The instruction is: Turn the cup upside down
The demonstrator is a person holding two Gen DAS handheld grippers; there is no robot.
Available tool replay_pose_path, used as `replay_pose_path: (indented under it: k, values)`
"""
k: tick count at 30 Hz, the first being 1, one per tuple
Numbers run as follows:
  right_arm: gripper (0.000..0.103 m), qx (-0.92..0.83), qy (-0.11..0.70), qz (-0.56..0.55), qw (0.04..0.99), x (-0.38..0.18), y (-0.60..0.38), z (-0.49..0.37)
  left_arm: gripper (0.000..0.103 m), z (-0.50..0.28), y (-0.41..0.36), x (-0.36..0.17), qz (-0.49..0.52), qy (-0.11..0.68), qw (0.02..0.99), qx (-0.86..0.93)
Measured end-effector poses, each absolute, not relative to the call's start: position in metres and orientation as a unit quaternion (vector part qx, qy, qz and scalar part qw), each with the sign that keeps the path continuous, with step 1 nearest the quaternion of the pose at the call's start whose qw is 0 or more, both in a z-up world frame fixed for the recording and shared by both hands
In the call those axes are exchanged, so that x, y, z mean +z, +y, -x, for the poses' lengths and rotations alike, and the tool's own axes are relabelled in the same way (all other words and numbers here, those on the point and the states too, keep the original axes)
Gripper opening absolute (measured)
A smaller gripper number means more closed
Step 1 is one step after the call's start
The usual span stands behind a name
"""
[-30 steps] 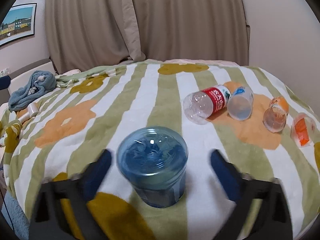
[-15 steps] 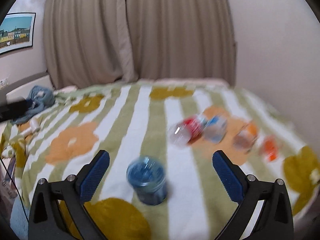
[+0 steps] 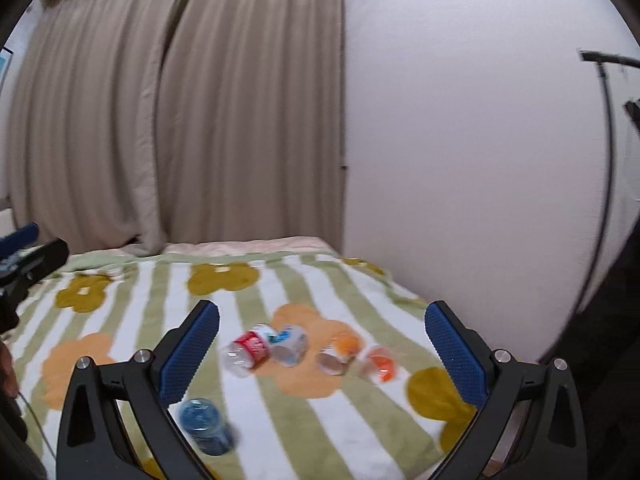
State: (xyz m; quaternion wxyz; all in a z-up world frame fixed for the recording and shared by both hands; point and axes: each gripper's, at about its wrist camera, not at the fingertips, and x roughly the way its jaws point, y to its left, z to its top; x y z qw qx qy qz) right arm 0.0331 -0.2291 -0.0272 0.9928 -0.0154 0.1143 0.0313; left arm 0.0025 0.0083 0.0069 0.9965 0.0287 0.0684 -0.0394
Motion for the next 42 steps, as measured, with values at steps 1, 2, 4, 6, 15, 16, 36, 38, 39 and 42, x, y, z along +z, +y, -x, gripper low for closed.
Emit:
replay_pose_path:
  k: [1,2,4,6,15,16,36,38,39,42]
  values:
    - [0.103,0.023,0.115,0.014,0.993,-0.029,-0.231,-0.033,0.103,-0.003,0.006,0.005,-0.028,0.069,0.996,-0.042]
    - [0.103,0.018,0.116,0.011,0.993,-0.03,-0.233,-0.032,0.103,-0.004,0.004,0.004,-0.027,0.07,0.996,-0.043]
    - [0.103,0.009,0.112,0.001,0.994,-0.031,-0.236,-0.031,0.103,-0.004,0.002,0.002,-0.02,0.069,0.996,-0.046]
    - [0.103,0.001,0.106,-0.006,0.994,-0.029,-0.24,-0.029,0.103,-0.003,0.002,0.003,-0.015,0.067,0.996,-0.048]
    - [0.103,-0.014,0.1,-0.009,0.995,-0.021,-0.248,-0.023,0.103,0.0,0.001,0.005,-0.011,0.064,0.997,-0.05]
    - [0.103,-0.014,0.099,-0.007,0.995,-0.02,-0.248,-0.022,0.103,-0.001,0.0,0.004,-0.011,0.065,0.996,-0.052]
    - [0.103,-0.024,0.107,-0.006,0.994,-0.014,-0.246,-0.02,0.103,-0.002,-0.013,-0.002,-0.026,0.071,0.995,-0.061]
    - [0.103,-0.025,0.106,-0.006,0.994,-0.013,-0.246,-0.021,0.103,-0.002,-0.013,-0.002,-0.025,0.07,0.995,-0.062]
    - [0.103,-0.025,0.105,-0.007,0.994,-0.013,-0.247,-0.021,0.103,-0.002,-0.013,-0.002,-0.025,0.07,0.995,-0.062]
    - [0.103,-0.026,0.106,-0.004,0.994,-0.013,-0.247,-0.021,0.103,-0.002,-0.014,-0.003,-0.025,0.071,0.995,-0.063]
